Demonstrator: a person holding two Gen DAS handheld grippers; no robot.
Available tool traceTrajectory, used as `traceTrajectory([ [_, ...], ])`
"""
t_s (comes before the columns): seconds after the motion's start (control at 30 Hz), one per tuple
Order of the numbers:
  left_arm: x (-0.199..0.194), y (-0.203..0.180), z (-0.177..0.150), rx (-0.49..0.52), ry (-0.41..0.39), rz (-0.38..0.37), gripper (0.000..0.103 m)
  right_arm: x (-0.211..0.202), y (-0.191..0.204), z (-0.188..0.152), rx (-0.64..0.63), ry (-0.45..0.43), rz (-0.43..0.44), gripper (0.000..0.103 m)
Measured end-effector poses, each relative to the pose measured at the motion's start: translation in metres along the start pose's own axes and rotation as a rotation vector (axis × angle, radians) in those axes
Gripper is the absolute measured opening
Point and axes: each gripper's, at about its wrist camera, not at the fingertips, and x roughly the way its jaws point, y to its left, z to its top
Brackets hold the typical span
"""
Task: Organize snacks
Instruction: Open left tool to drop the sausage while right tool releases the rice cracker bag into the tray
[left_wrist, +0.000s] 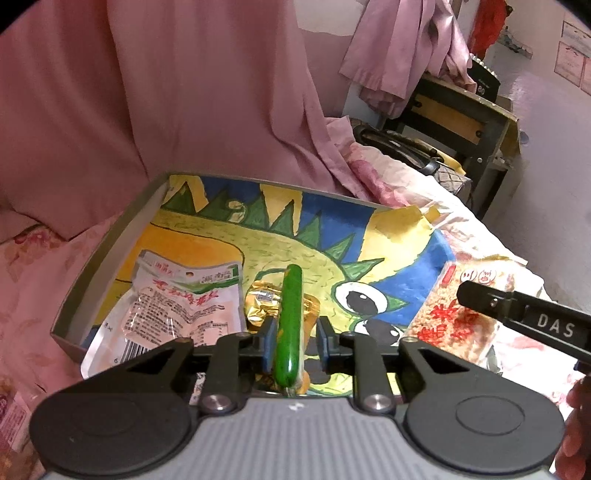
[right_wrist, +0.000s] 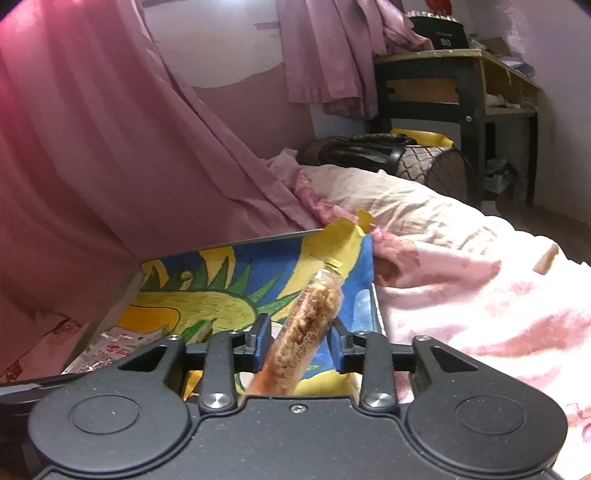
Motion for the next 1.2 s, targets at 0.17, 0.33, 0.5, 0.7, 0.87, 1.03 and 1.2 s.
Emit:
traceTrajectory([
  [0.17,-0.007,-0.006,-0.001,0.010,-0.008,0.003,0.040,-0.001,-0.009,0.000,0.038,0.022,-0.020,0.050],
  [0.33,-0.016,-0.009,-0.001,0.010,-0.023,0.006,0.056,-0.006,-0.020,0.001,0.099,0.038,-0.032,0.070],
  [0.5,-0.029,-0.013,-0.004,0.012,-0.053,0.017,0.070,-0.020,-0.027,0.004,0.132,0.020,-0.006,0.081],
  [0.7,-0.055,-0.014,-0.007,-0.002,-0.107,0.044,0.091,-0.046,-0.030,0.006,0.135,-0.012,0.015,0.091],
  [0.87,-0.086,-0.010,-0.009,-0.028,-0.160,0.100,0.101,-0.072,-0.031,0.005,0.130,-0.055,0.030,0.099],
  [1.03,-0.126,0.001,-0.016,-0.025,-0.206,0.159,0.102,-0.094,-0.028,-0.002,0.127,-0.066,0.041,0.102],
  [1.2,-0.163,0.012,-0.039,-0.012,-0.216,0.229,0.103,-0.121,-0.022,-0.013,0.120,-0.069,0.070,0.102],
])
